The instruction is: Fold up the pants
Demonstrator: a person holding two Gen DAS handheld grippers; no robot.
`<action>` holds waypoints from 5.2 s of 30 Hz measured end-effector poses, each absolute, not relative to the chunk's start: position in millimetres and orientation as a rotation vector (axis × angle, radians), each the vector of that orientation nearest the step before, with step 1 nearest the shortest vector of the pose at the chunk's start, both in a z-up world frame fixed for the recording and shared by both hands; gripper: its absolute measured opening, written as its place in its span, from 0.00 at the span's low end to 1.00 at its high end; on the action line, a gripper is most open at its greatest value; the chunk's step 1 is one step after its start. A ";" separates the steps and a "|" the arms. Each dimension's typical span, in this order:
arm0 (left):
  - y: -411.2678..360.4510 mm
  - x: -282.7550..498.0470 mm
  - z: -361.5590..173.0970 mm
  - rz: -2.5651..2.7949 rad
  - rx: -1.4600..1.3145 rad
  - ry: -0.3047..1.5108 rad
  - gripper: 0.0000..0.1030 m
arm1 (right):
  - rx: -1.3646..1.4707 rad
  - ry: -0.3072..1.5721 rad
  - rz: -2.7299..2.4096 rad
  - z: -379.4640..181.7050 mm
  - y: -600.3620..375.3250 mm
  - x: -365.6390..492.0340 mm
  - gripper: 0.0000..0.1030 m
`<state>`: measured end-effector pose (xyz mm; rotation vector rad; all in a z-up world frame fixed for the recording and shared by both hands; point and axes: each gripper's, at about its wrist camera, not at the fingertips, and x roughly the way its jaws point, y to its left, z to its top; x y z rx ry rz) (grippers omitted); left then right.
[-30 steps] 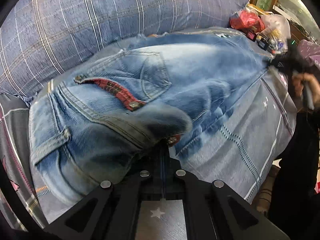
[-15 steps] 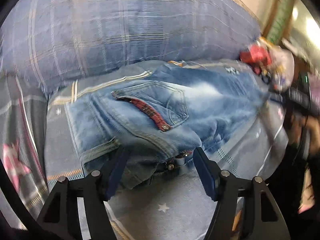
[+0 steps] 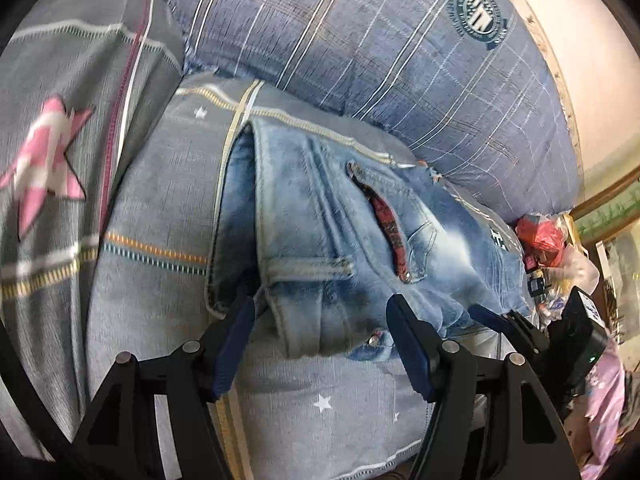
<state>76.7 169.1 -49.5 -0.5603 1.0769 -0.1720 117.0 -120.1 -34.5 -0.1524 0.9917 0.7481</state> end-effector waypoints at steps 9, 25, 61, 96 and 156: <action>156.3 92.6 -37.5 -0.149 -0.492 1.018 0.15 | -0.225 1.026 0.697 -55.7 -98.9 125.6 0.17; 175.9 64.1 -79.9 -0.124 -0.333 1.134 0.21 | -0.198 1.016 0.745 -77.9 -68.9 99.4 0.28; -52.8 125.5 -58.1 -0.371 0.026 1.071 0.39 | 0.530 0.860 -0.154 -32.1 -439.8 108.4 0.06; -34.8 230.1 -93.3 -0.127 -0.107 1.136 0.48 | 0.279 0.902 -0.105 -50.9 -425.2 234.1 0.15; -317.1 244.8 -40.1 -0.662 -0.112 1.327 0.62 | 0.709 0.762 0.040 -34.0 -430.2 113.2 0.20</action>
